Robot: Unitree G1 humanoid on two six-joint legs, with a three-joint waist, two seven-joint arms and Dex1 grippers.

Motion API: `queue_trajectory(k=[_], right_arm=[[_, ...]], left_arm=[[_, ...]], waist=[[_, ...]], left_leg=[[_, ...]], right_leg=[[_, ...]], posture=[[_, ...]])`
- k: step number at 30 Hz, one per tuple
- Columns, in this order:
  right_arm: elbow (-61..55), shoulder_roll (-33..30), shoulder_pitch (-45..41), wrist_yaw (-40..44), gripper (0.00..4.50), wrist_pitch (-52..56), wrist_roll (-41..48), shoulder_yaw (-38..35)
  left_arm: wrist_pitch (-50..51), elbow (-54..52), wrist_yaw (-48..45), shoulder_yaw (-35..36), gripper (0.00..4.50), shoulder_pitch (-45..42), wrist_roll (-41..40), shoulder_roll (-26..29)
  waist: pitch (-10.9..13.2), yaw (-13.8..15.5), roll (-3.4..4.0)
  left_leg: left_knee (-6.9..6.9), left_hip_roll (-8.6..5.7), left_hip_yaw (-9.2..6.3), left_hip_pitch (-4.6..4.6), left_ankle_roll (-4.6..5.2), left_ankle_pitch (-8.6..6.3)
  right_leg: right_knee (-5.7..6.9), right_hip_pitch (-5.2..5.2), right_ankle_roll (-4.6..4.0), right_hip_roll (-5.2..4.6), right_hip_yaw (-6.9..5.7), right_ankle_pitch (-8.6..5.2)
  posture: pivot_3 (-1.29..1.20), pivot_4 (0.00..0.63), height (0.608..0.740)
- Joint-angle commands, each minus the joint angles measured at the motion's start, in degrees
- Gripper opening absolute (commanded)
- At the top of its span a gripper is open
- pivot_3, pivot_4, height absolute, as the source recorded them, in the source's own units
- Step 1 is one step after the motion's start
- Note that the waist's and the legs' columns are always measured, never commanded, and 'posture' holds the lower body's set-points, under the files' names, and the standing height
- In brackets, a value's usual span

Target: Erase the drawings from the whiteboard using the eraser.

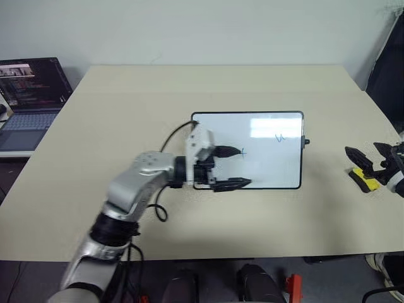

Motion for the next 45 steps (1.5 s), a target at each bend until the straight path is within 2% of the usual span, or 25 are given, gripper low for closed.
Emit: queue_trajectory(k=[1, 4, 12, 25, 34, 37, 45], right_arm=[[2.62, -2.67, 0.27, 2.32, 4.46, -2.0, -2.05, 0.12], [7.08, -3.74, -0.04, 4.43, 4.46, -4.0, -3.74, 1.01], [17.47, -4.04, -1.71, 8.03, 4.46, -8.26, -6.29, 2.35], [36.73, -5.16, -8.13, 14.93, 4.46, -16.89, -9.54, 4.87], [42.8, -5.31, -10.96, 17.23, 4.46, -19.2, -10.71, 6.31], [43.98, -5.24, -11.45, 17.35, 3.92, -19.68, -11.16, 6.62], [44.7, -5.26, -11.63, 17.33, 1.2, -20.11, -11.08, 6.8]], left_arm=[[-3.57, 2.98, -0.41, -6.17, 4.5, -2.88, 5.07, -3.84], [-6.01, 5.84, -0.43, -8.6, 4.5, -3.5, 7.23, -7.83], [-9.56, 7.92, -0.22, -10.06, 4.5, -4.72, 11.94, -11.26], [-9.83, 6.52, -0.85, -10.47, 4.5, -4.1, 15.22, -10.86], [-8.5, 5.41, -0.56, -9.89, 4.5, -3.64, 14.93, -10.07], [-8.33, 5.37, -0.46, -9.76, 4.5, -3.69, 14.92, -9.96], [-7.83, 4.81, -0.18, -9.74, 4.5, -3.46, 14.8, -9.85]], waist=[[0.0, 0.01, 0.01], [0.0, 0.02, 0.01], [-0.02, 0.02, 0.04], [-0.03, 0.02, 0.06], [-0.04, 0.01, 0.08], [-0.04, 0.01, 0.07], [-0.04, -0.01, 0.08]], left_leg=[[-0.02, 0.01, 0.0, -0.01, 0.0, 0.0], [-0.02, 0.0, 0.02, -0.01, 0.0, 0.0], [0.01, 0.0, 0.03, 0.01, 0.02, 0.02], [0.02, -0.02, 0.04, 0.02, 0.03, 0.02], [0.02, -0.02, 0.04, 0.01, 0.03, 0.02], [0.02, -0.02, 0.03, 0.01, 0.02, 0.02], [0.02, -0.02, 0.04, 0.01, 0.02, 0.02]], right_leg=[[0.0, -0.01, 0.0, 0.0, 0.01, 0.0], [-0.02, 0.0, 0.0, 0.01, 0.01, 0.0], [0.02, 0.03, 0.01, 0.02, 0.03, 0.01], [0.01, 0.03, 0.02, -0.01, 0.04, 0.02], [0.01, 0.03, 0.02, -0.02, 0.04, 0.02], [0.0, 0.03, 0.02, -0.02, 0.04, 0.02], [0.0, 0.03, 0.02, -0.02, 0.05, 0.02]], posture=[[0.0, 0.15, 0.74], [0.0, 0.15, 0.74], [0.0, 0.15, 0.74], [0.0, 0.15, 0.74], [0.0, 0.15, 0.74], [0.0, 0.15, 0.74], [0.0, 0.15, 0.74]])
